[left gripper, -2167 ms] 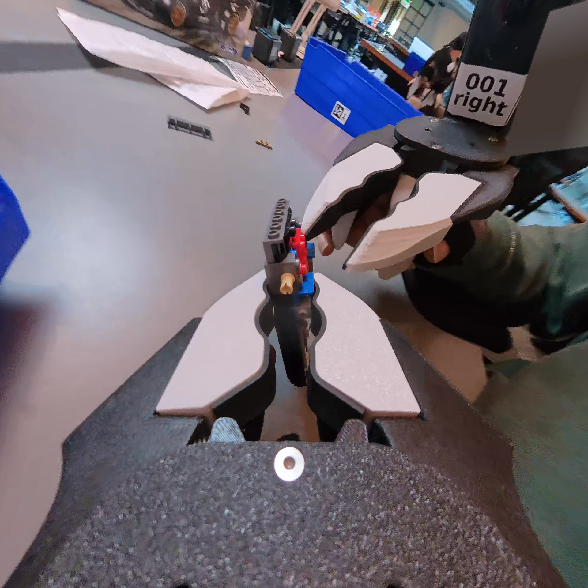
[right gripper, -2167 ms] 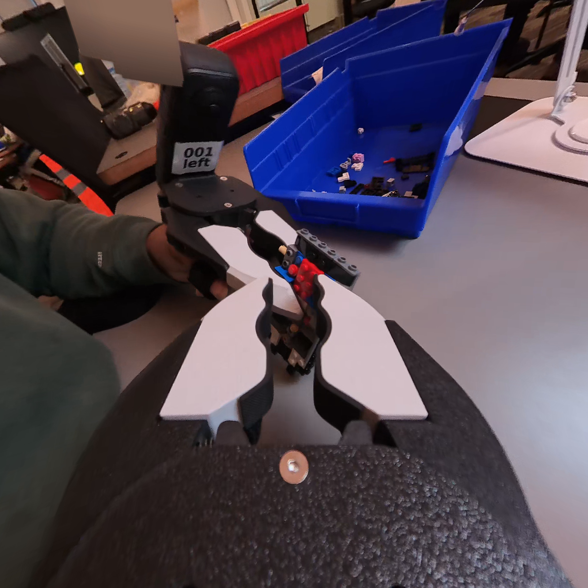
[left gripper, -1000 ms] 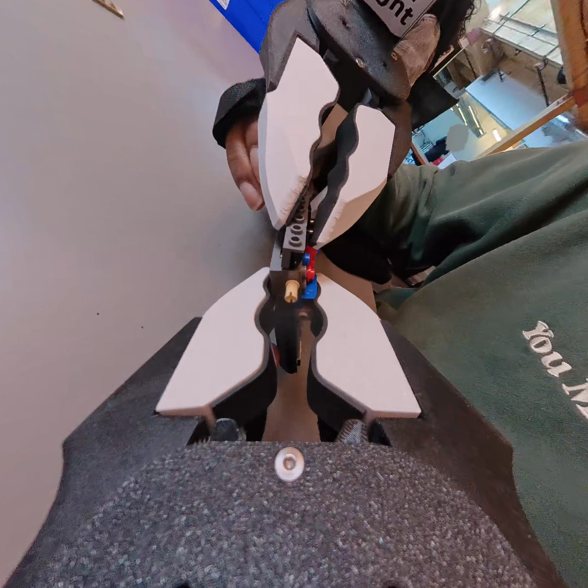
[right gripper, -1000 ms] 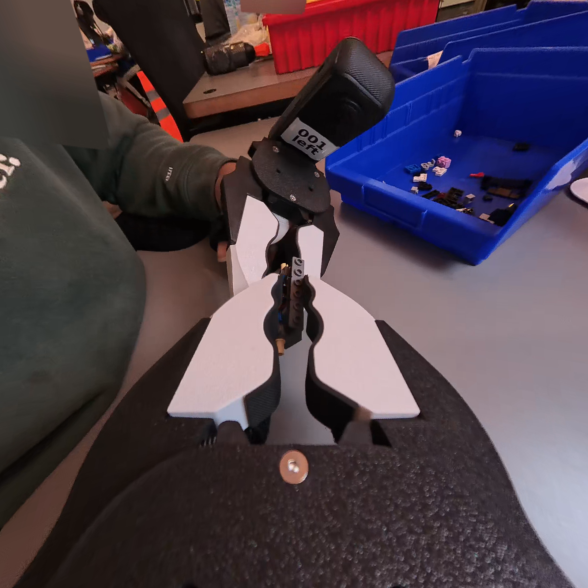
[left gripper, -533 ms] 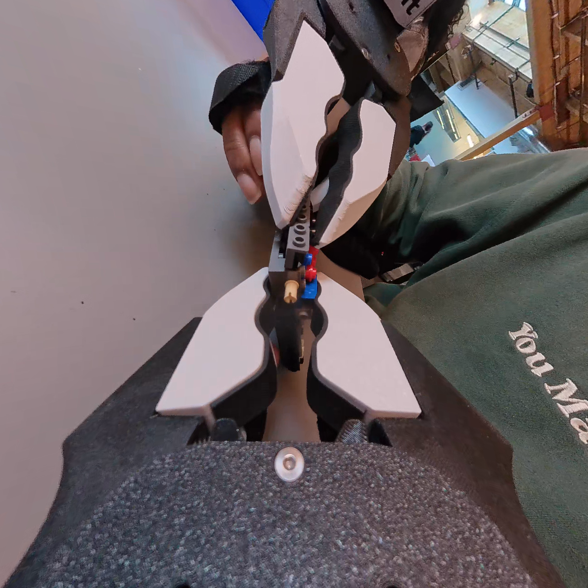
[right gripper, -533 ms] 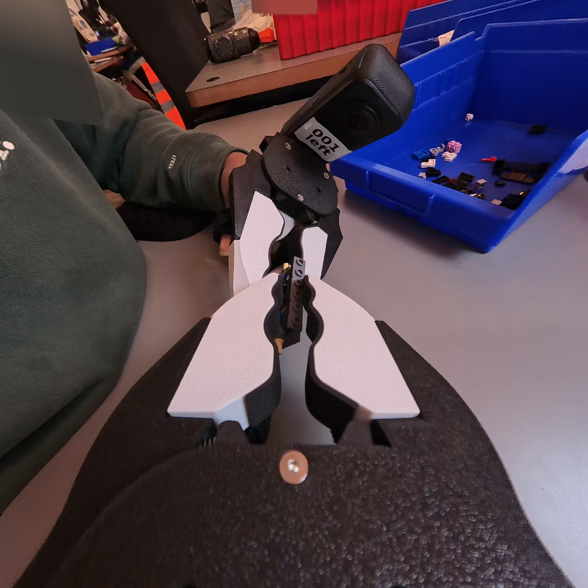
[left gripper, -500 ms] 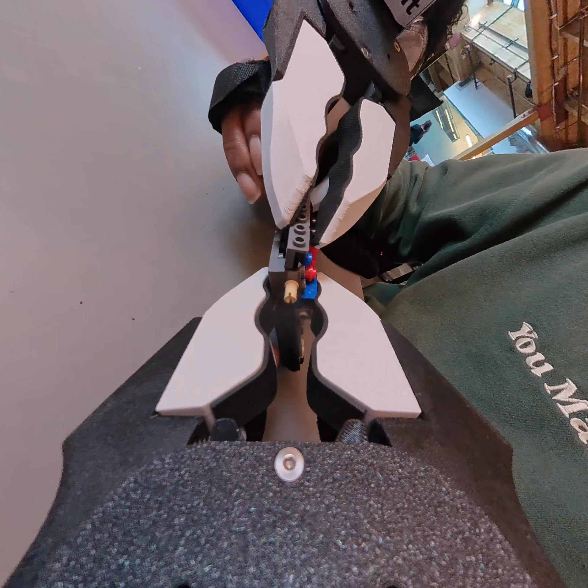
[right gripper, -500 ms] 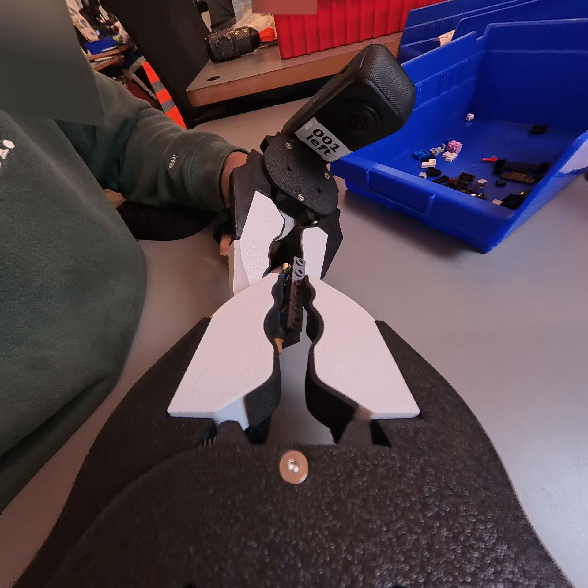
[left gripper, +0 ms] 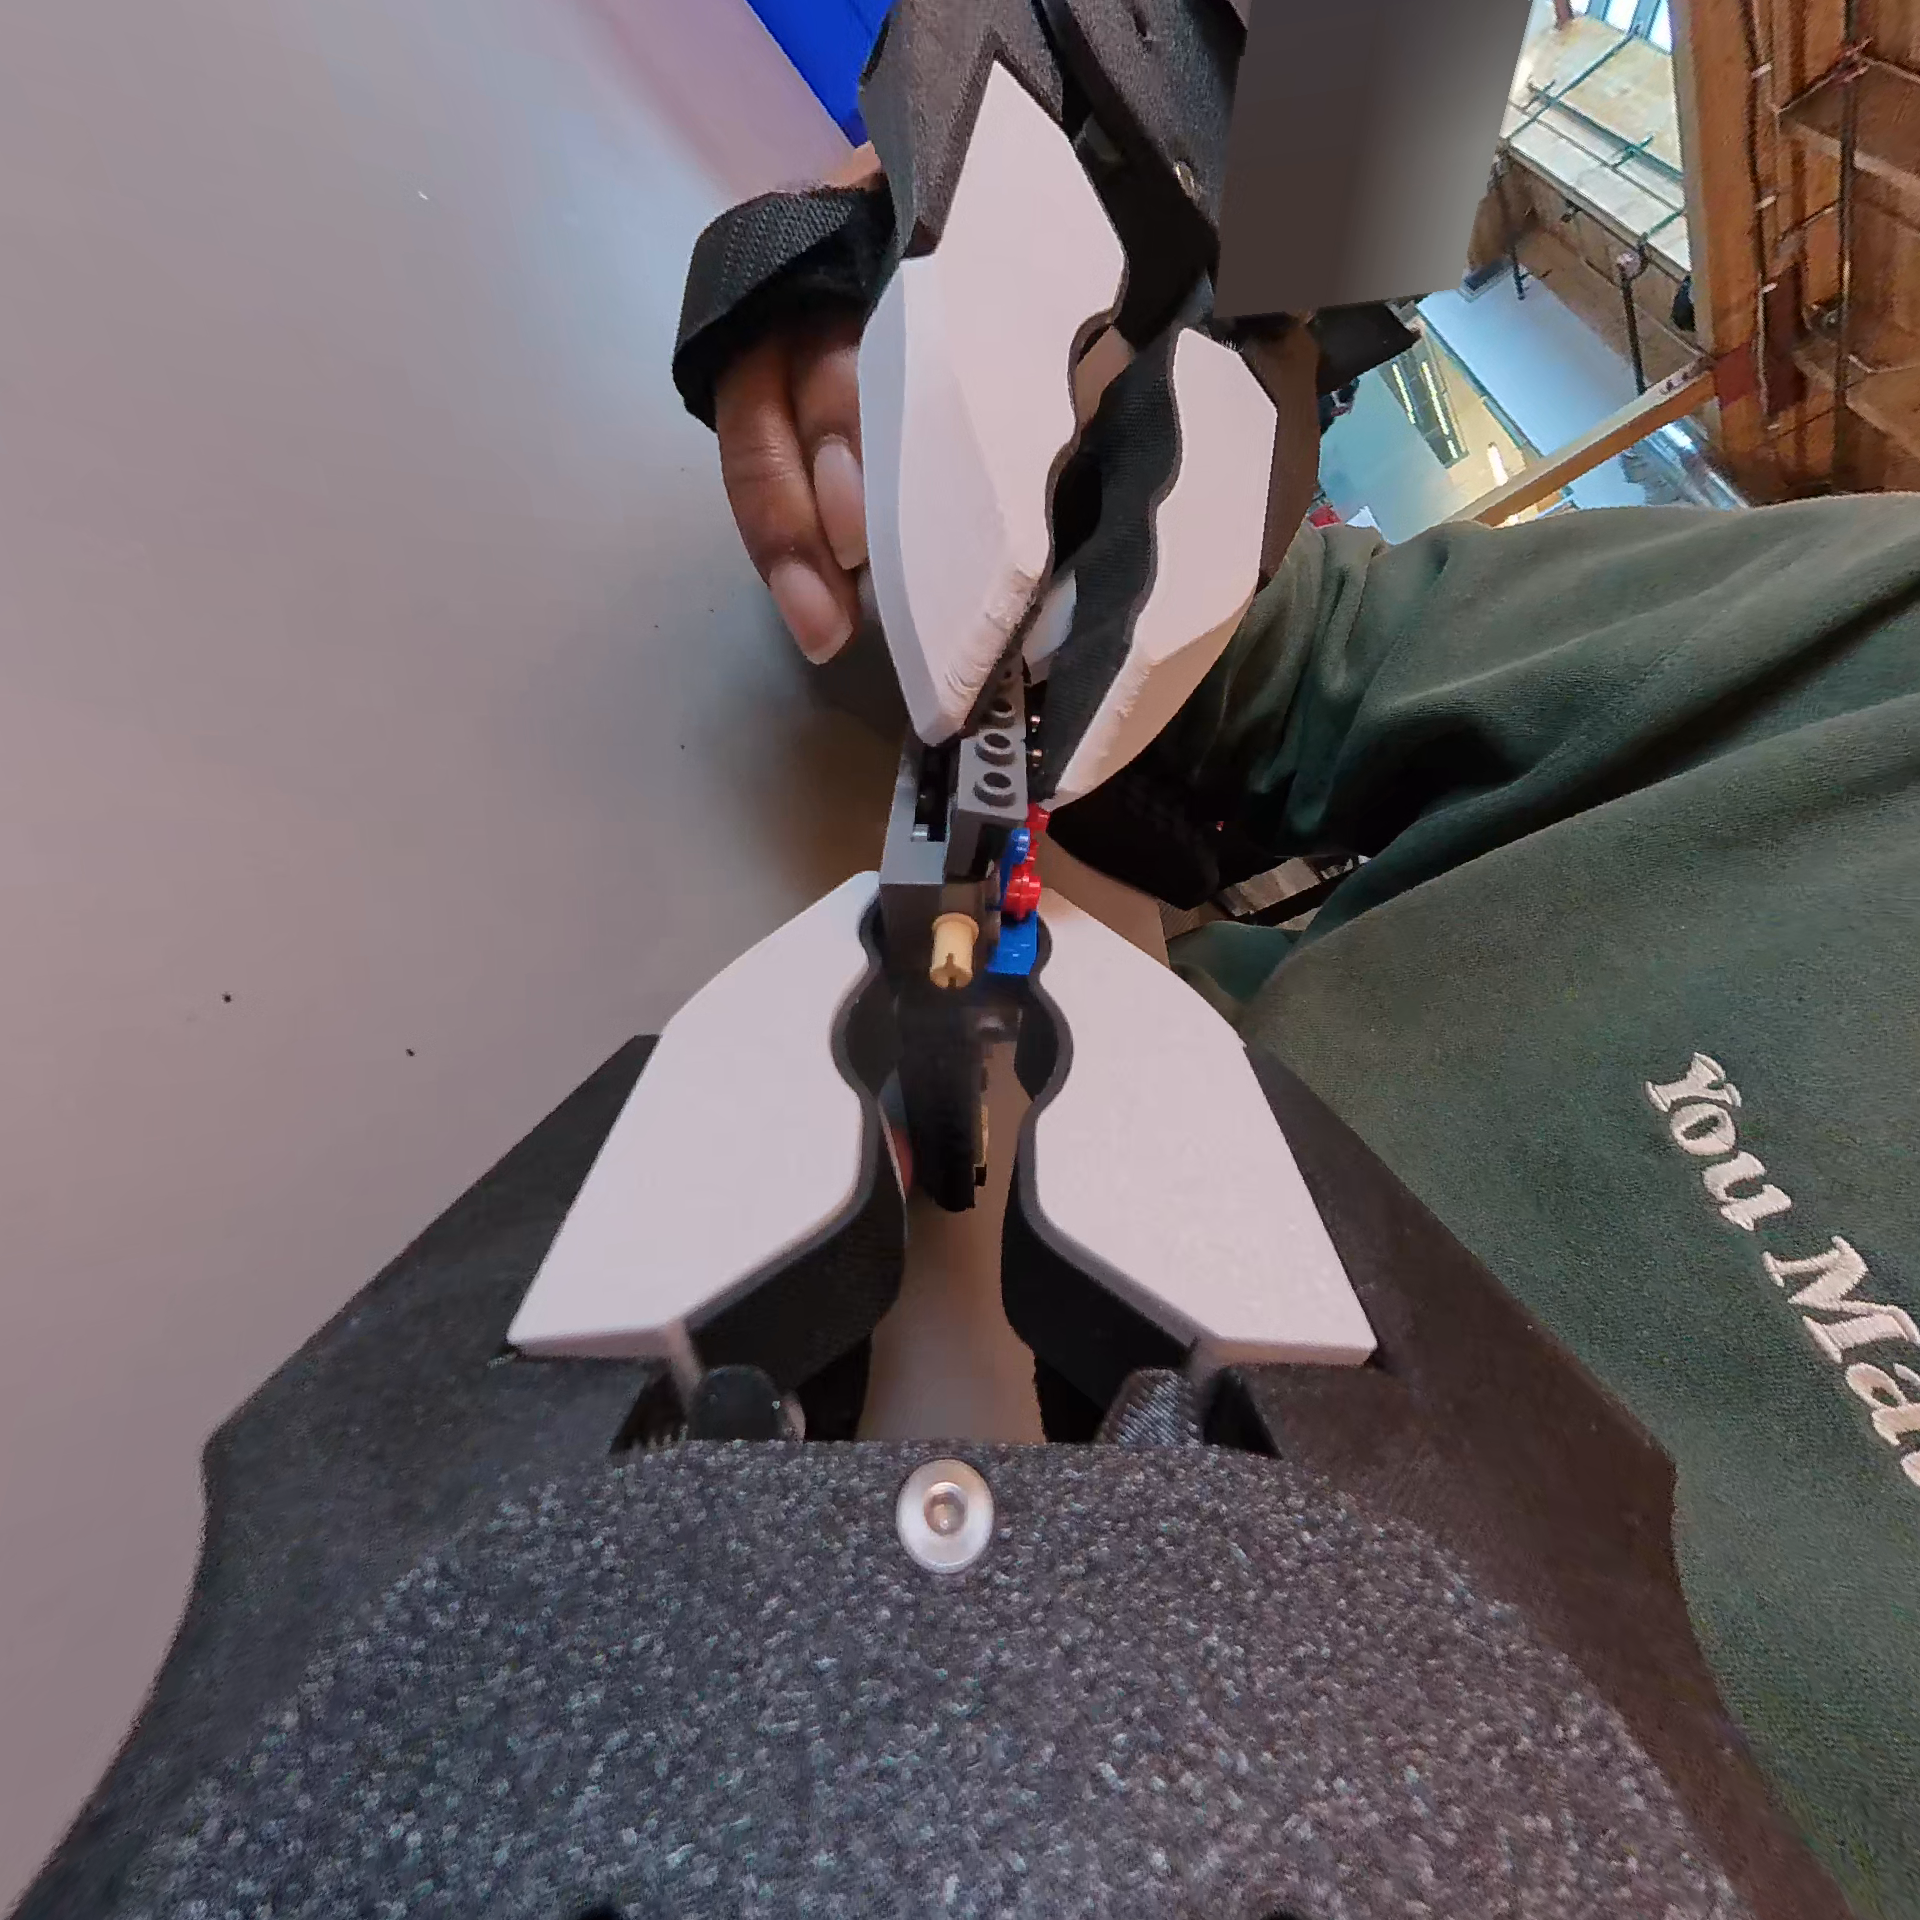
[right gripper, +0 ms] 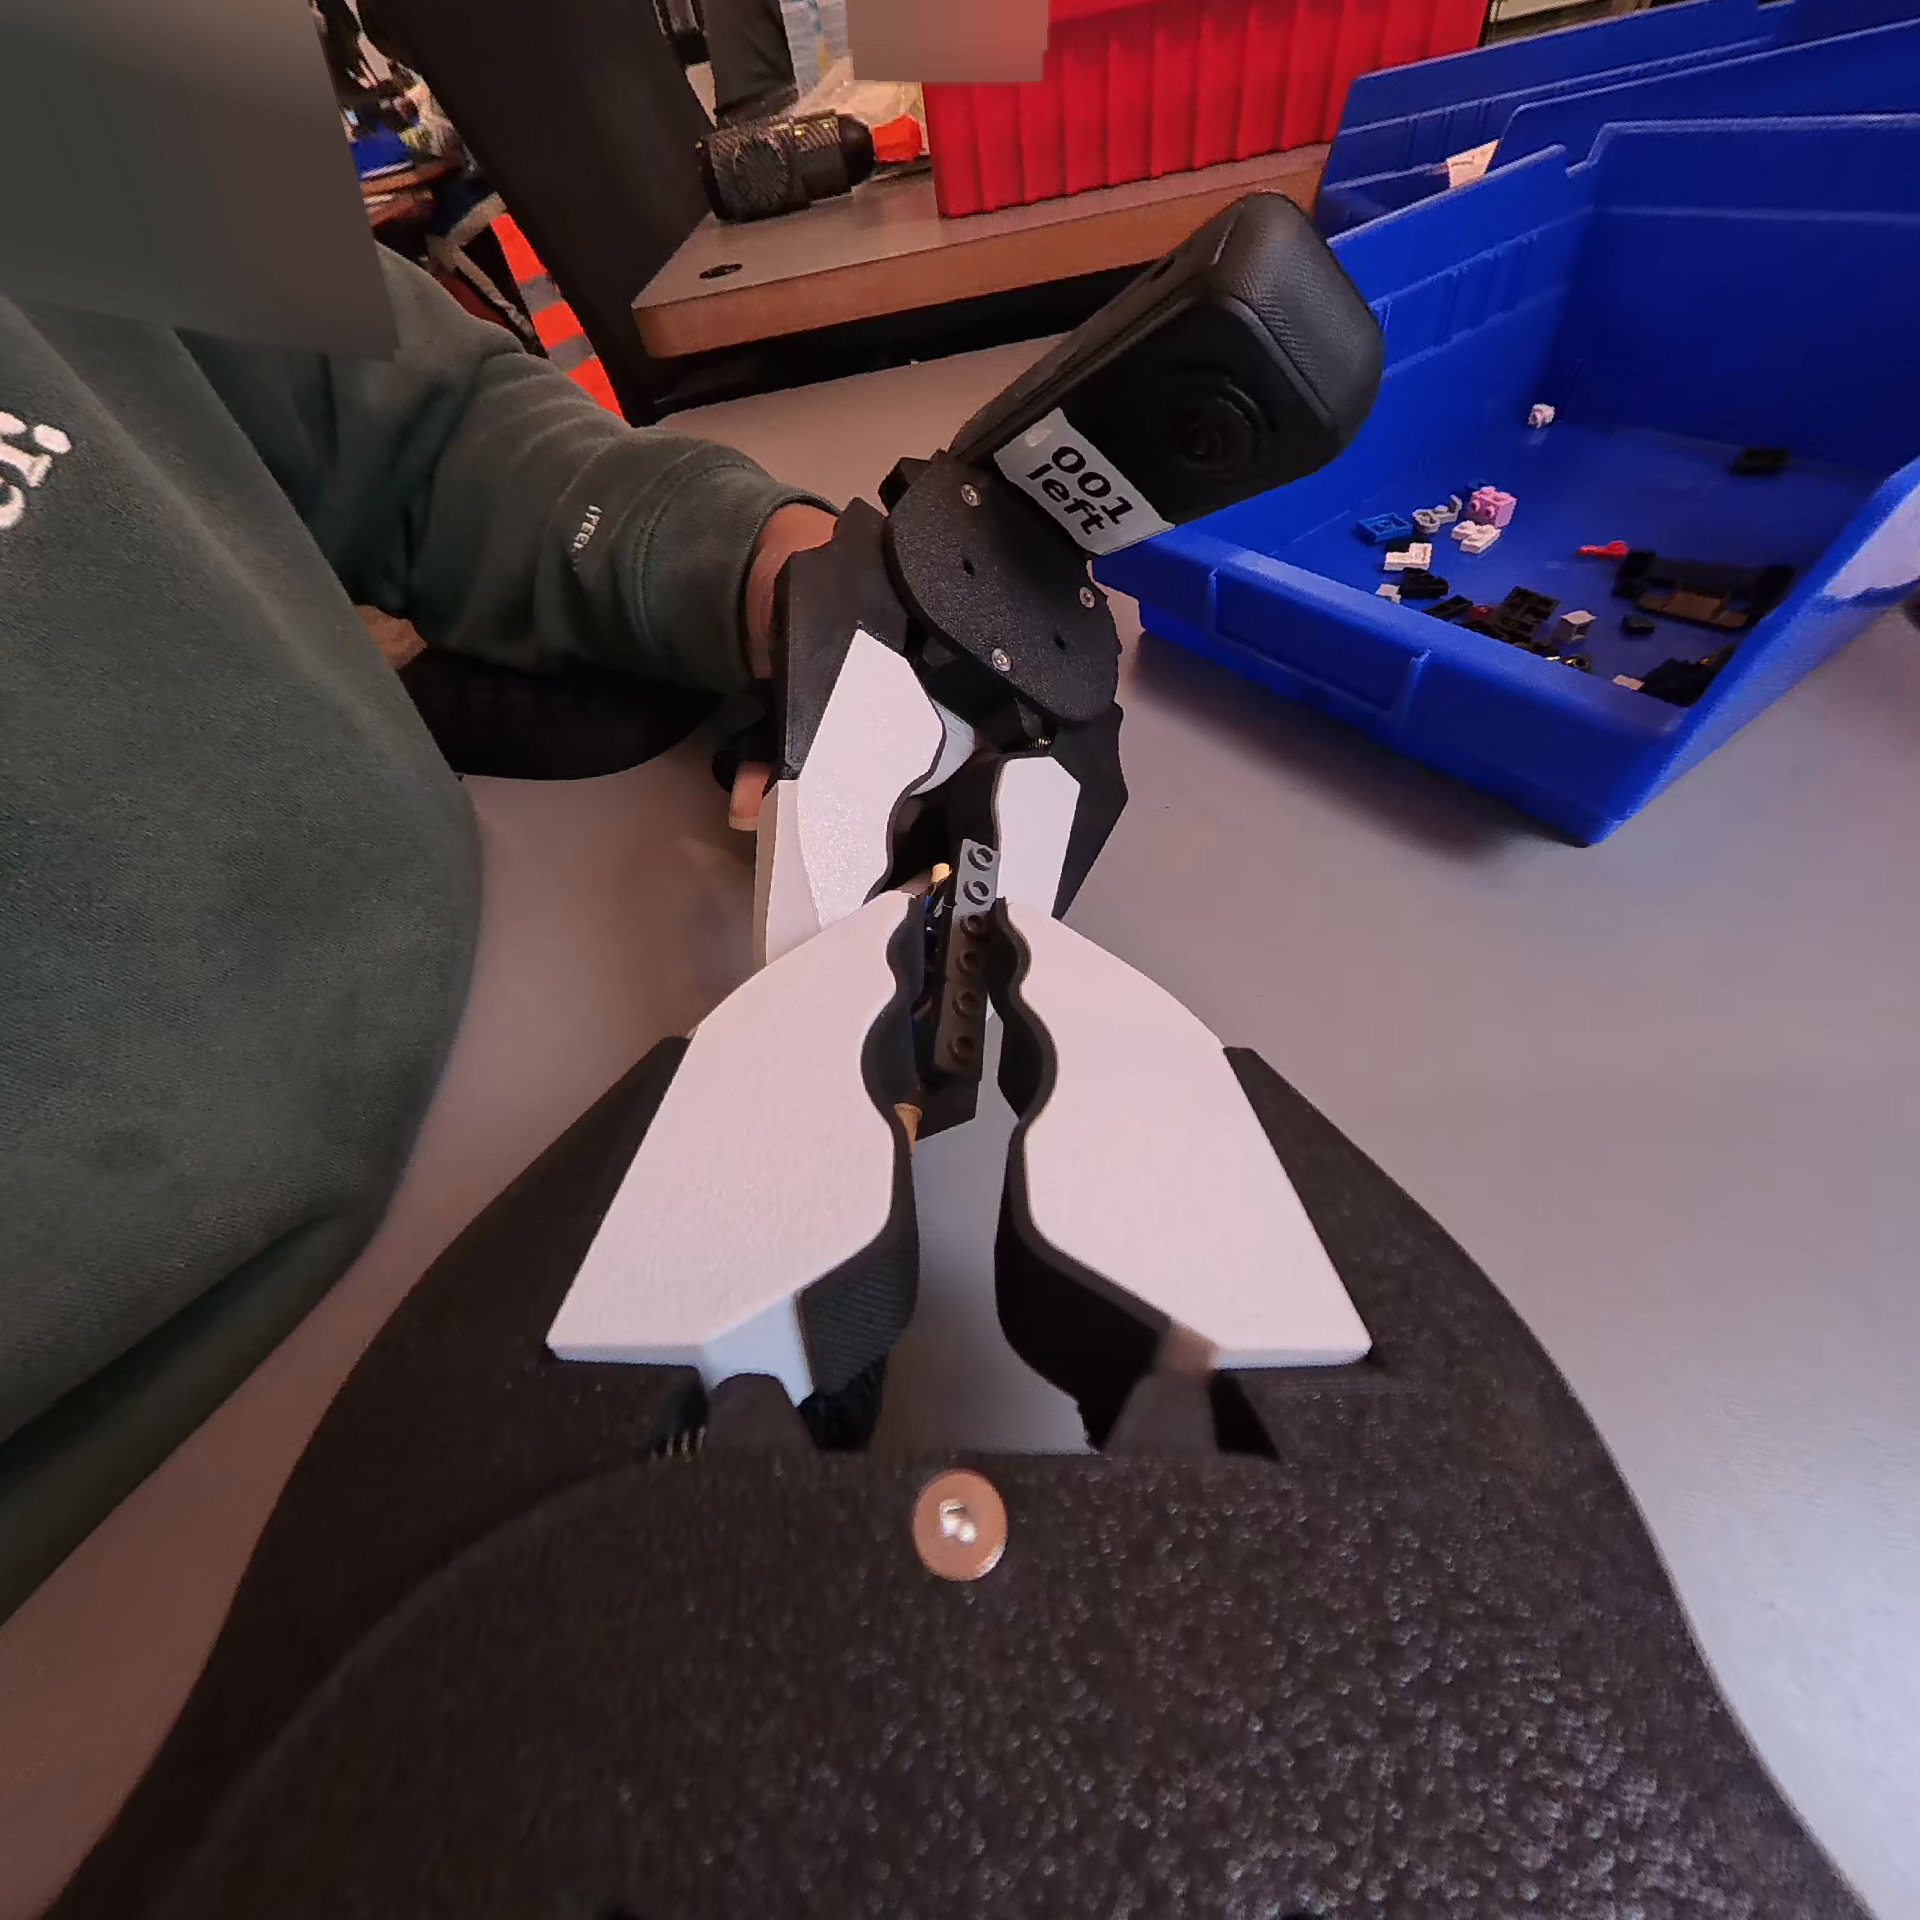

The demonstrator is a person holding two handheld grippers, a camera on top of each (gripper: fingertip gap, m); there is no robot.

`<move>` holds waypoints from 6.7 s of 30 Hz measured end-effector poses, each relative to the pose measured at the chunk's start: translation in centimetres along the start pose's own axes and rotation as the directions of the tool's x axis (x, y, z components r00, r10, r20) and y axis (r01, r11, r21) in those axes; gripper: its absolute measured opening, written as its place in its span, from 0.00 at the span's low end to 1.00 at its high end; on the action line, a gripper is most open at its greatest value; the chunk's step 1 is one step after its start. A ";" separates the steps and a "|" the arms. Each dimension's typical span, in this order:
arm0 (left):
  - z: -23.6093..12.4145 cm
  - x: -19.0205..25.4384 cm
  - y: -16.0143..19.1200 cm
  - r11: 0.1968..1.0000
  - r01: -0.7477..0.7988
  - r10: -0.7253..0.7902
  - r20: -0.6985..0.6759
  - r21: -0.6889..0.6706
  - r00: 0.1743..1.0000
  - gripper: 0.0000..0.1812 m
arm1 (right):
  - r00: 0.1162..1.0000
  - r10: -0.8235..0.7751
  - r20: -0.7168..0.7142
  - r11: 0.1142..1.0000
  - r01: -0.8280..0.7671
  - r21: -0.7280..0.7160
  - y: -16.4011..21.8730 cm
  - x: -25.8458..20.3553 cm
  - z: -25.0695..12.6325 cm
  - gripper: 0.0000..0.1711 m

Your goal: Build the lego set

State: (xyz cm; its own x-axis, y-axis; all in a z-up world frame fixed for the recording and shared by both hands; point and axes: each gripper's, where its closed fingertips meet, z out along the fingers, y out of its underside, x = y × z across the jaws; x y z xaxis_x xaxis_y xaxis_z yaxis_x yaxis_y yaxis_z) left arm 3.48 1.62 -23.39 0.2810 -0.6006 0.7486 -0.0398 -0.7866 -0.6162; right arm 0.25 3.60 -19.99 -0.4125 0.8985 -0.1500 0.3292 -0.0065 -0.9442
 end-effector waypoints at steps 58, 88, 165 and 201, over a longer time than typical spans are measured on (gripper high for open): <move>-1.5 -6.9 -3.3 0.968 -0.184 0.239 0.405 -0.169 0.882 0.13 | 0.792 0.606 0.068 0.744 -0.595 0.304 -1.3 6.4 -4.8 0.07; -3.0 3.4 -6.7 0.894 -0.397 0.334 0.283 0.206 0.899 0.05 | 0.807 0.471 0.357 0.667 -0.590 0.455 -6.2 1.4 -3.8 0.06; -3.1 -1.9 -1.6 0.979 0.137 -0.145 0.043 0.151 0.989 0.04 | 0.466 -0.854 -0.232 0.512 0.672 -0.536 2.4 0.8 2.1 0.08; -4.6 -4.8 -1.6 0.988 0.053 -0.091 0.273 0.143 0.958 0.04 | 0.604 -0.758 -0.247 0.653 0.707 -0.273 -0.1 -2.7 2.5 0.09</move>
State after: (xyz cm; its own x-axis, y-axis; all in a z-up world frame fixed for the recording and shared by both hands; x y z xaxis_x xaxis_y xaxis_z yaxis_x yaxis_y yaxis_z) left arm -2.19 5.12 -24.84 0.5347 -0.4646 0.7058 0.1125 -0.7887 -0.6044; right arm -0.85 0.11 -20.20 -0.2886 0.6561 0.6973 0.1555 0.7507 -0.6420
